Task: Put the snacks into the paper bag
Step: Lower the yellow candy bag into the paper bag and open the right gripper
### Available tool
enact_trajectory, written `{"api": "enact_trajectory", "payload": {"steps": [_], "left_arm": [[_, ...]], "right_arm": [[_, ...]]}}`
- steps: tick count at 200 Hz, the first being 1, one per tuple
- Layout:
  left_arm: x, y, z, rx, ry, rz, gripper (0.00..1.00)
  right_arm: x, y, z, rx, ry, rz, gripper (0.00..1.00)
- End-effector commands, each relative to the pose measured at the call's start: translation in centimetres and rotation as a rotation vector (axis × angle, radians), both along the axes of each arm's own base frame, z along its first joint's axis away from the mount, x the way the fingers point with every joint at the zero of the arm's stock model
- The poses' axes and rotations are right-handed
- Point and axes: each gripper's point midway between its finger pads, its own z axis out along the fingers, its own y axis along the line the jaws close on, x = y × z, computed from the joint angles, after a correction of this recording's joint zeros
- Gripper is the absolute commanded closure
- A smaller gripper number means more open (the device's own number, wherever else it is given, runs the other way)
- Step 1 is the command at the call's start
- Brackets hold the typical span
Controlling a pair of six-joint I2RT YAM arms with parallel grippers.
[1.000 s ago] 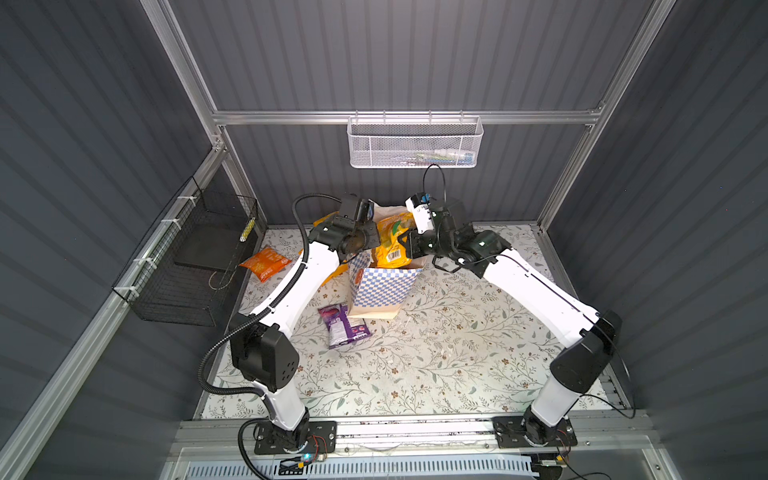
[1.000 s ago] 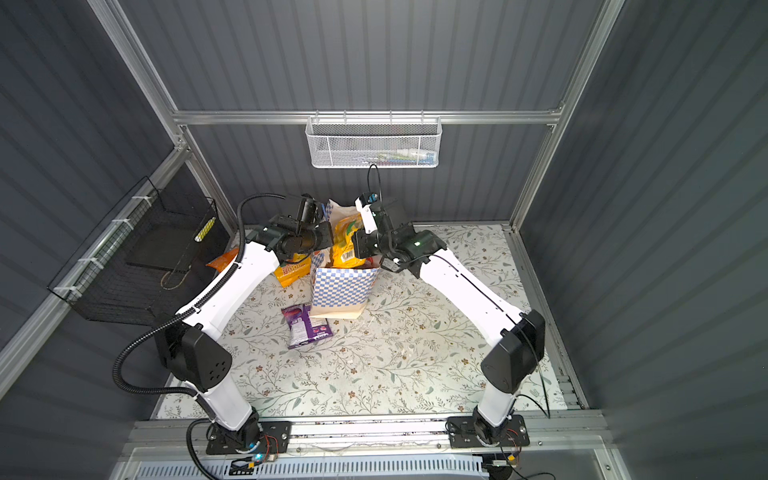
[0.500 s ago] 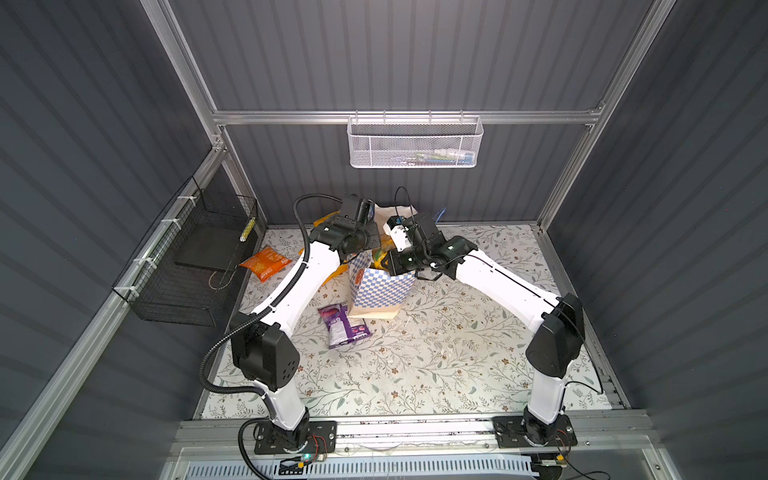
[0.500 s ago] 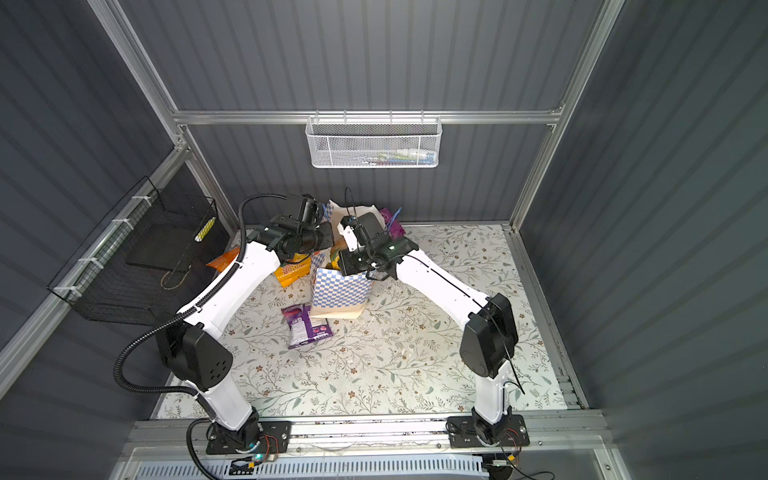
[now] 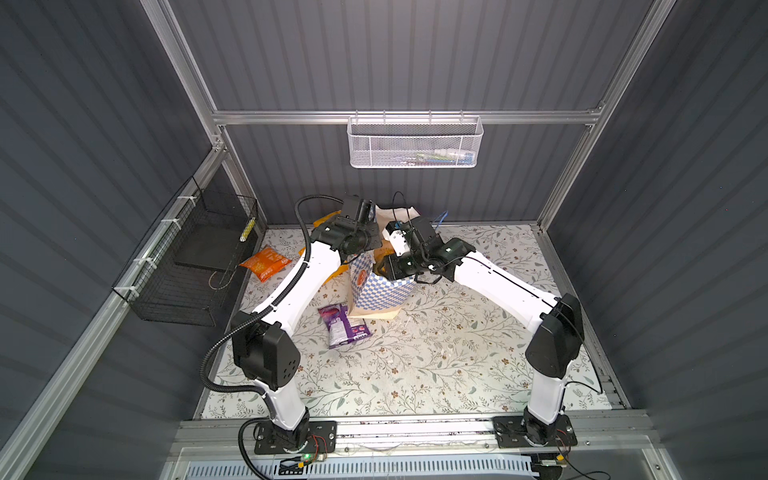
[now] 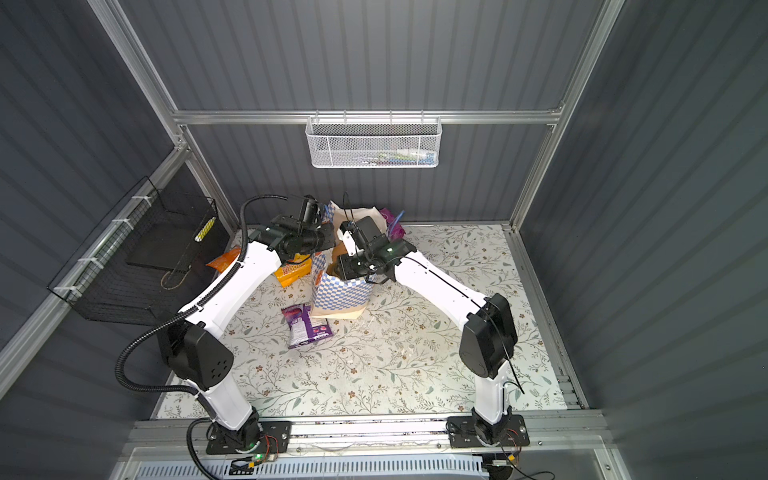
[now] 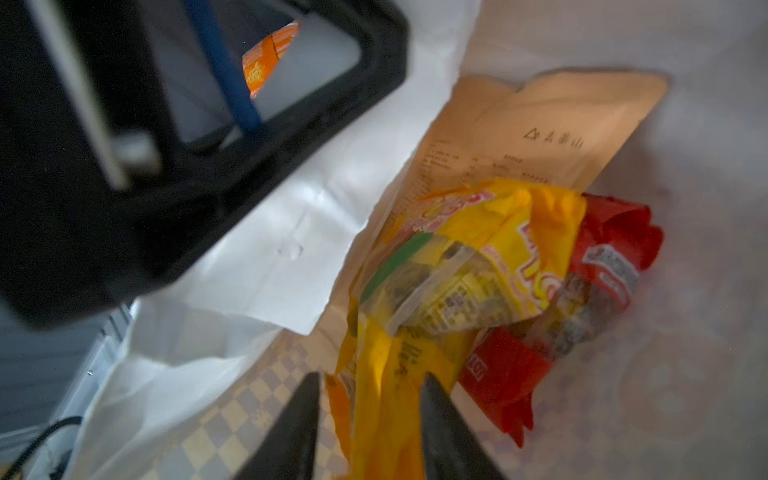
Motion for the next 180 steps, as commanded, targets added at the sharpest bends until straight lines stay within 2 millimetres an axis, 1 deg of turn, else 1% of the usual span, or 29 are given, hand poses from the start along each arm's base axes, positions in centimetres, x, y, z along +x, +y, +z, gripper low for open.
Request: {"api": "enact_trajectory", "payload": {"steps": [1, 16, 27, 44, 78, 96, 111, 121, 134, 158, 173, 180], "left_arm": [[-1.0, -0.4, -1.6, -0.005, 0.079, -0.017, 1.0], [-1.0, -0.4, -1.5, -0.009, 0.078, -0.017, 1.0], [-1.0, -0.5, -1.5, -0.011, 0.078, -0.017, 1.0], [-1.0, -0.6, -1.5, -0.016, 0.08, -0.019, 1.0], [-1.0, -0.5, -1.5, -0.017, 0.078, -0.016, 1.0], [-1.0, -0.5, -1.5, -0.012, 0.079, -0.013, 1.0], [-1.0, -0.4, -1.4, -0.009, 0.075, -0.013, 1.0], [-1.0, -0.3, -1.3, -0.007, 0.072, -0.009, 1.0], [-0.9, -0.2, -1.3, 0.0, 0.068, -0.005, 1.0], [-0.8, 0.1, -1.3, 0.02, 0.065, 0.001, 1.0], [-0.8, 0.3, -1.2, 0.029, 0.06, 0.004, 1.0], [-0.7, 0.4, -1.2, 0.034, 0.057, 0.008, 1.0]], "right_arm": [[-0.9, -0.2, 1.8, -0.002, -0.029, 0.004, 0.4], [-1.2, -0.6, 2.8, -0.003, -0.05, -0.004, 0.3], [-1.6, -1.0, 3.5, -0.004, -0.063, -0.009, 0.17], [-2.1, -1.6, 4.9, 0.001, -0.087, -0.014, 0.01], [-3.1, -3.6, 7.9, 0.008, -0.142, -0.037, 0.01], [-3.7, -5.7, 9.6, -0.023, -0.186, -0.084, 0.01], [-4.3, -7.2, 11.2, -0.005, -0.24, -0.114, 0.01], [-4.6, -8.1, 11.9, 0.0, -0.269, -0.136, 0.01], [-5.0, -9.2, 12.5, -0.007, -0.295, -0.153, 0.01], [-5.2, -11.5, 12.9, -0.029, -0.344, -0.215, 0.01], [-4.8, -13.7, 12.4, -0.056, -0.382, -0.304, 0.01], [-4.6, -14.4, 12.0, -0.052, -0.392, -0.332, 0.01]]}}
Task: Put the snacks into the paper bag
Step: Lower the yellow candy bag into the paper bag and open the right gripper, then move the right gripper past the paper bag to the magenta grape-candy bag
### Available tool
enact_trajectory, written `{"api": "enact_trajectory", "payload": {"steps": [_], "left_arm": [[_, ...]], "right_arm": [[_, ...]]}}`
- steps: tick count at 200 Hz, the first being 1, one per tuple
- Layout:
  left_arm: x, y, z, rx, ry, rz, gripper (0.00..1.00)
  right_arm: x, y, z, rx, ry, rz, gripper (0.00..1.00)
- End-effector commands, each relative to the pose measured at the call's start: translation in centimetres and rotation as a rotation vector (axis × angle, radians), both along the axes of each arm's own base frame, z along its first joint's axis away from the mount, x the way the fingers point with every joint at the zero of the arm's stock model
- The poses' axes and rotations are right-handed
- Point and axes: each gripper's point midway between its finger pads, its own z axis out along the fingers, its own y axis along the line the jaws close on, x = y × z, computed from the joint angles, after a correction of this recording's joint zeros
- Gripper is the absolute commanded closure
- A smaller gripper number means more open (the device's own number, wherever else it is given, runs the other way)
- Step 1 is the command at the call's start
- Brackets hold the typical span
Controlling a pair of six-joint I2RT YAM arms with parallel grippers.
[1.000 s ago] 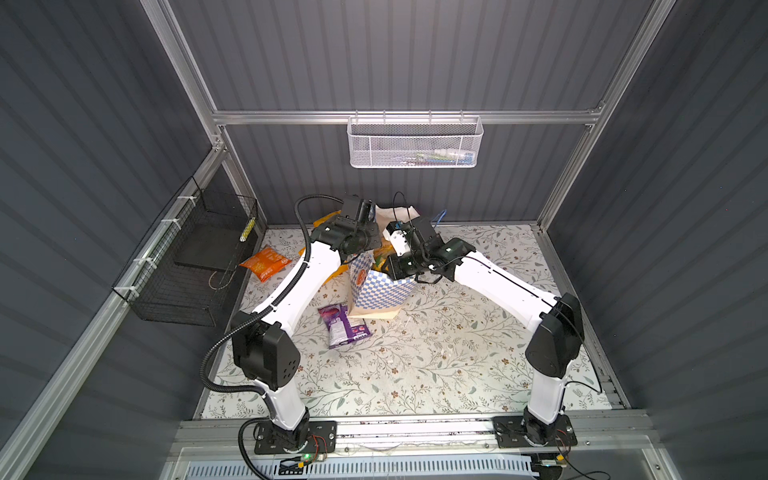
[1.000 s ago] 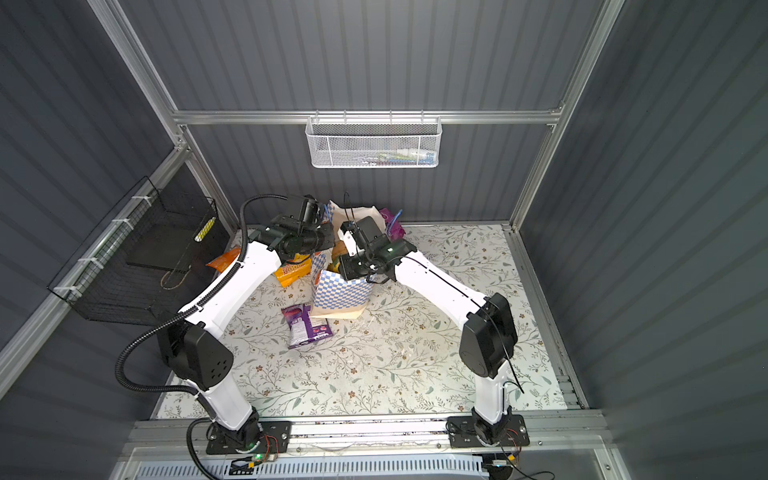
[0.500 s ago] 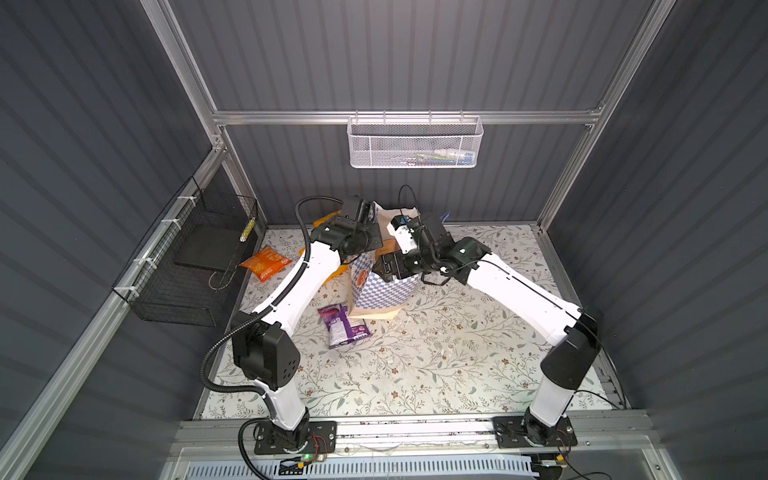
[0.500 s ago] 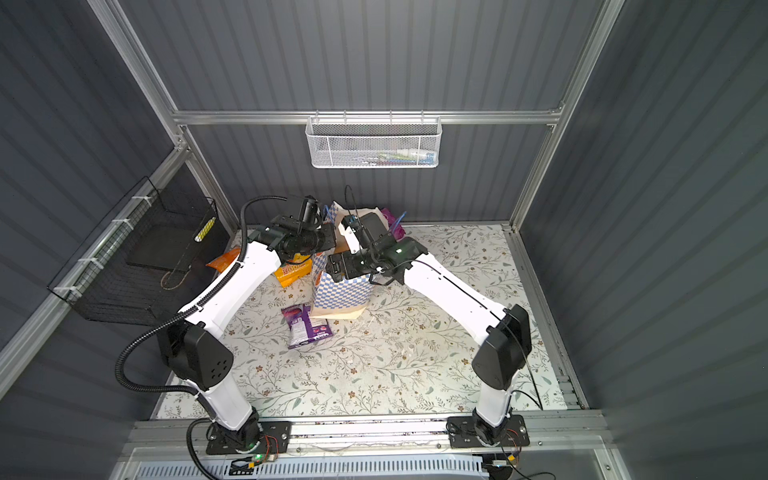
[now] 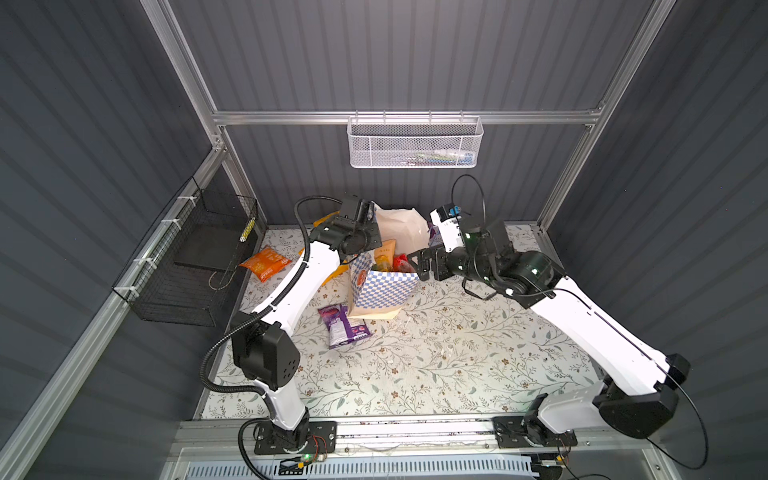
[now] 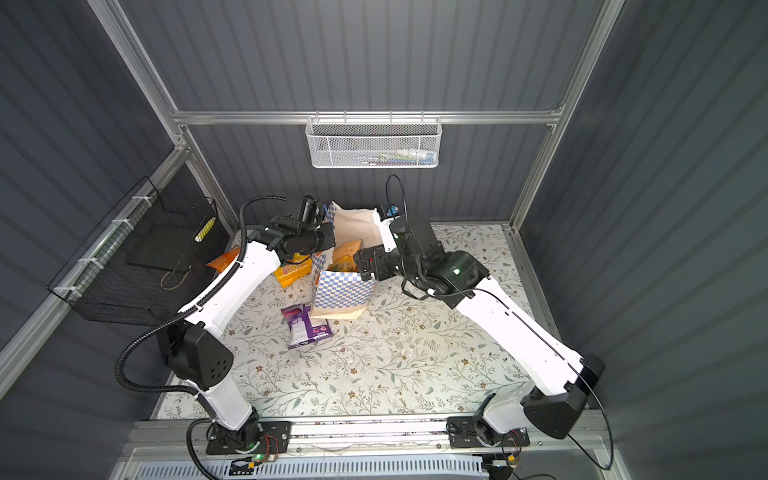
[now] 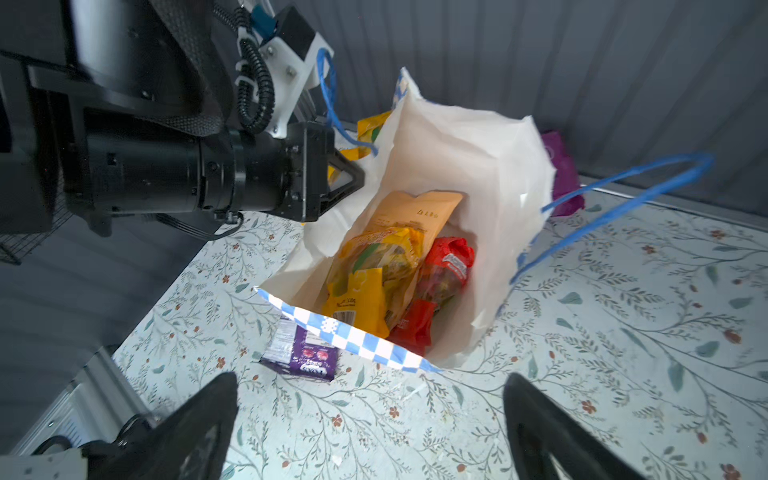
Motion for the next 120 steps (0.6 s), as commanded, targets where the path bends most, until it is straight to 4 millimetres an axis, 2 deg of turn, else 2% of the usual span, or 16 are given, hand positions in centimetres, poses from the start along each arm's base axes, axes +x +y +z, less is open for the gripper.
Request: {"api": "enact_trajectory", "payload": {"steps": [1, 33, 53, 69, 120], "left_arm": [[-0.6, 0.6, -1.2, 0.051, 0.049, 0.011, 1.0], [-0.6, 1.2, -1.1, 0.076, 0.041, 0.026, 1.0], [-0.6, 1.5, -1.0, 0.087, 0.035, 0.04, 1.0], [-0.6, 1.7, -0.7, 0.093, 0.03, 0.046, 1.0], [-0.7, 3.0, -0.5, 0.119, 0.017, 0.106, 1.0]], "right_arm": [[1.2, -3.0, -1.3, -0.045, -0.052, -0.139, 0.01], [2.6, -5.6, -2.7, 0.033, -0.066, -0.232, 0.01], [4.3, -6.8, -3.7, 0.083, -0.066, -0.281, 0.01], [5.8, -7.8, -5.3, 0.129, -0.049, -0.322, 0.01], [9.8, -8.9, -10.2, 0.213, 0.011, -0.369, 0.01]]}}
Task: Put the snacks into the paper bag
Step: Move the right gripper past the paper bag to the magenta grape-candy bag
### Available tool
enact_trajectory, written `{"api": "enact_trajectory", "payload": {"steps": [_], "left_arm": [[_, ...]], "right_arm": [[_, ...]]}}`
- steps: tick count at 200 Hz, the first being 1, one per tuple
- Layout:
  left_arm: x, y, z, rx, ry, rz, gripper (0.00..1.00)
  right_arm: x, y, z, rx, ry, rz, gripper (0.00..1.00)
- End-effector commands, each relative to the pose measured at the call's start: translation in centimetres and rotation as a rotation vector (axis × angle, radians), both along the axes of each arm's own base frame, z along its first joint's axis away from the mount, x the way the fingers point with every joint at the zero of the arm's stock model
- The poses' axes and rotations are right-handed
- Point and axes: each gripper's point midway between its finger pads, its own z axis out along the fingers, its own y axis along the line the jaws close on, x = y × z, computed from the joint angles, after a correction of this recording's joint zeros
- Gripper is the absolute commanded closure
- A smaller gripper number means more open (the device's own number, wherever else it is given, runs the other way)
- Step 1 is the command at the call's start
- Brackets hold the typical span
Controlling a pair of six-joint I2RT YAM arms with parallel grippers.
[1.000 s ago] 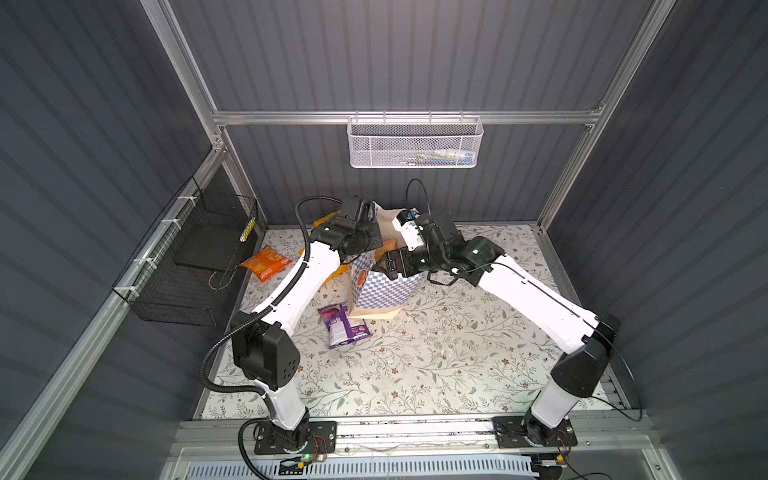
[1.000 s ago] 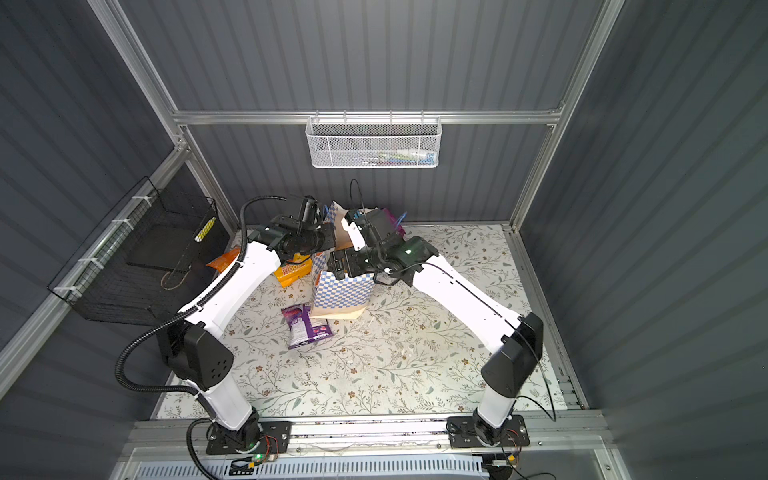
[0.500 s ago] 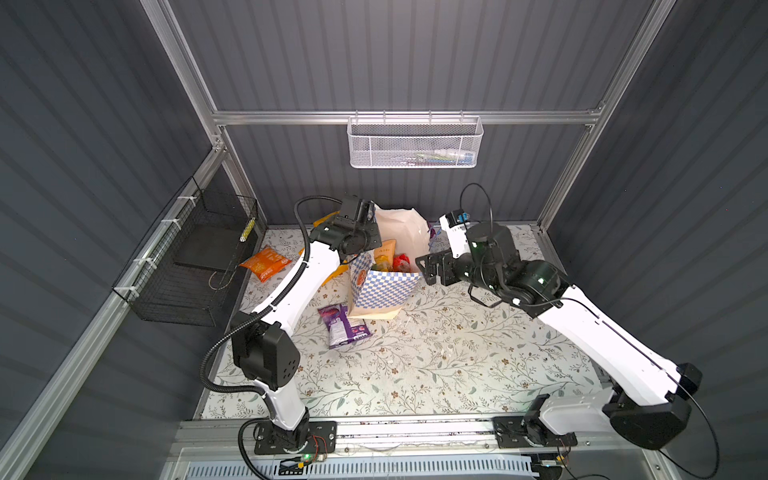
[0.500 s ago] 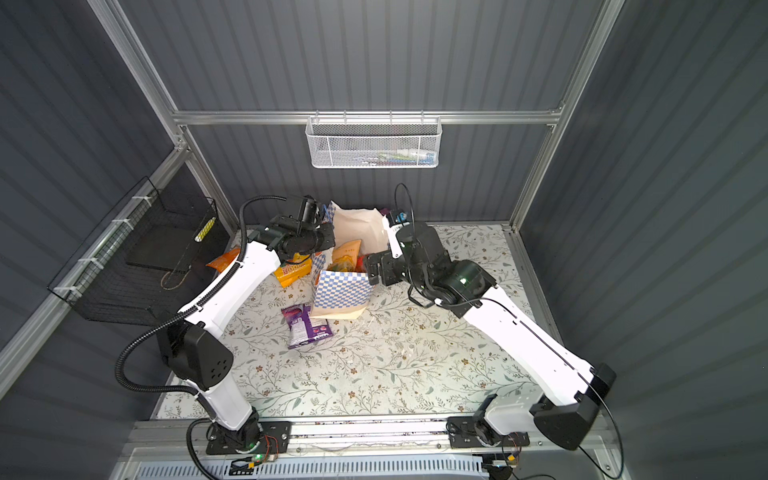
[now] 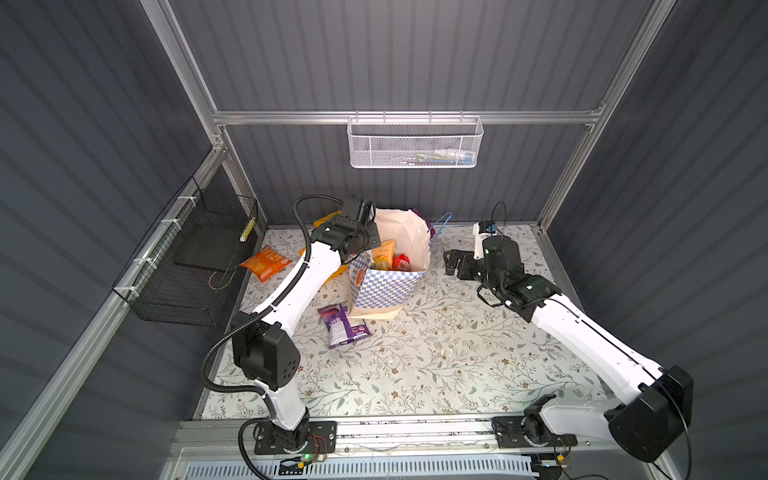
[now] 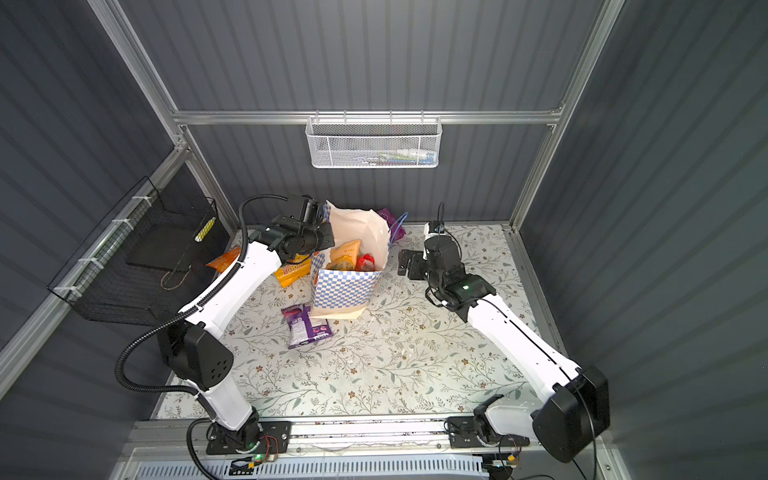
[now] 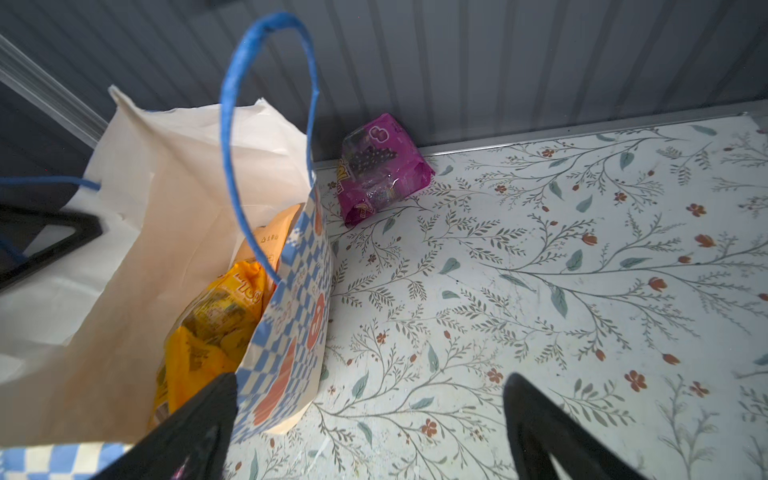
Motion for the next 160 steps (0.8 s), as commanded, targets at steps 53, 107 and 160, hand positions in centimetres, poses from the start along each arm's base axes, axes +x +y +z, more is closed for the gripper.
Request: {"api": "enact_trajectory", "payload": {"steps": [53, 107, 160], "left_arm": [[-1.4, 1.8, 0.1, 0.057, 0.025, 0.051, 1.0], [-1.3, 1.9, 0.3, 0.068, 0.022, 0.05, 1.0], [-1.4, 2.2, 0.9, 0.062, 0.003, 0.058, 1.0]], "right_arm": [[5.9, 2.2, -5.1, 0.14, 0.061, 0.051, 0.01], [10.3, 4.5, -9.4, 0.264, 0.177, 0.137, 0.01], [15.5, 5.2, -12.9, 0.395, 0.286, 0.162, 0.01]]}}
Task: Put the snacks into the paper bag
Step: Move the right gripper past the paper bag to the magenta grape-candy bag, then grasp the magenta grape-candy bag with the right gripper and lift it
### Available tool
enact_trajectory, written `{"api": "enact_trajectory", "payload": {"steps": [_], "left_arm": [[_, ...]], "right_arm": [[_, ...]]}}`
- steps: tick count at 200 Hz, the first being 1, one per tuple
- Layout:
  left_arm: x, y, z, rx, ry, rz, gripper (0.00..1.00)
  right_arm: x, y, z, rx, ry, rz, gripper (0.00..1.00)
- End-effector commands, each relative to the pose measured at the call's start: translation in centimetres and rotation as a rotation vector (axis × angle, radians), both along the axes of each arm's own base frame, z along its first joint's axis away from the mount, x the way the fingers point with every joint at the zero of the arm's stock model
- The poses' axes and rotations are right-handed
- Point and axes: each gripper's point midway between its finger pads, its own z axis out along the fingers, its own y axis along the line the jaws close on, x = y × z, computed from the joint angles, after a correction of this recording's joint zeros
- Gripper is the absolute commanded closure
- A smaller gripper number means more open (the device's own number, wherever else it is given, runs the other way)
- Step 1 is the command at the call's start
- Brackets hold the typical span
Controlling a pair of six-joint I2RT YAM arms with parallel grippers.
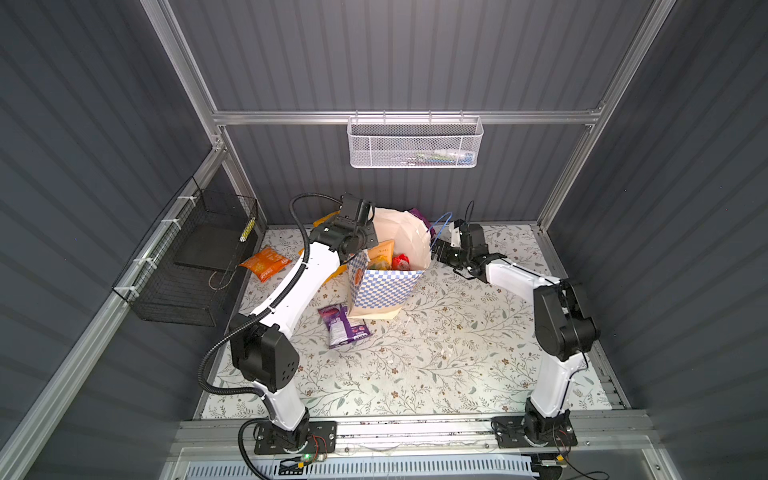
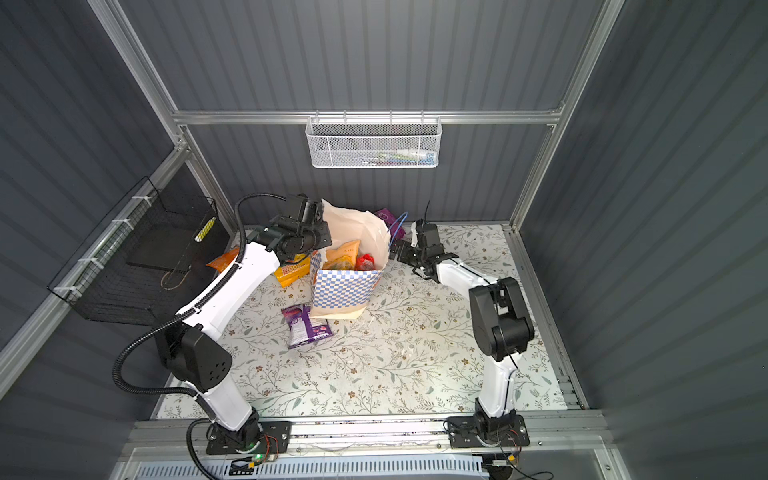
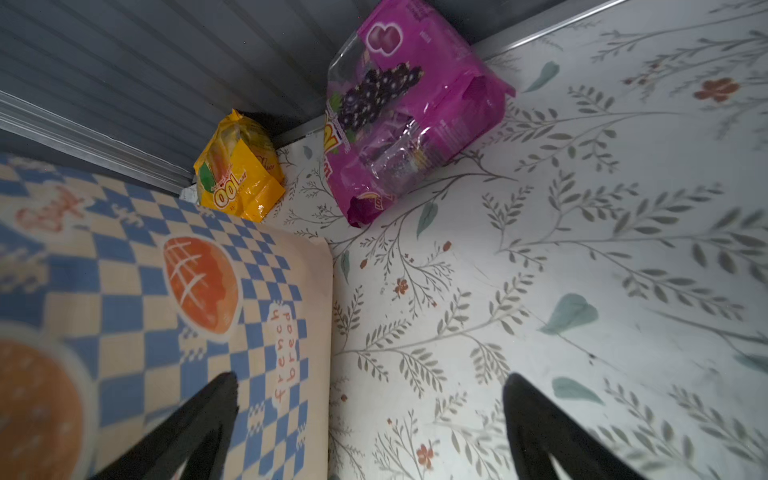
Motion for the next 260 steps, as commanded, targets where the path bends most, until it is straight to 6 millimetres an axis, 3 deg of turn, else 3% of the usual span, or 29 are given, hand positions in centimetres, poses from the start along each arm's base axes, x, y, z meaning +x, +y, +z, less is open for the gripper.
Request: {"api": "enact_trajectory", "payload": {"steps": [1, 54, 117, 203, 245, 260], "left_arm": [[-1.4, 1.0, 0.1, 0.03, 0.031, 0.01, 1.0], [-1.3, 0.7, -0.2, 0.007, 0.043, -0.003, 1.0], [-1.0, 0.8, -0.7, -0.006, 0.061, -0.004, 1.0], [-0.4, 1.5, -1.3, -0.064, 0.089, 0.005, 1.0], [-0.5, 1.2, -1.2, -0.087, 0.093, -0.005, 1.0], [-0.5, 1.3, -0.9, -0.09, 0.088, -0.005, 1.0]], "right_arm": [[2.3, 0.4, 0.1, 0.116, 0.037, 0.023, 0.01], [8.2, -0.9, -2.5, 0.255, 0.108, -0.054, 0.08], [13.9, -1.5, -3.4, 0.476, 0.13, -0.097, 0.15], [17.4, 0.4, -4.8, 0.597, 0.177, -0.111, 0.2], [18.5, 0.8, -5.4, 0.653, 0.173, -0.13, 0.35], [18.8, 0.7, -5.2, 0.663, 0.16, -0.135, 0.45]]}}
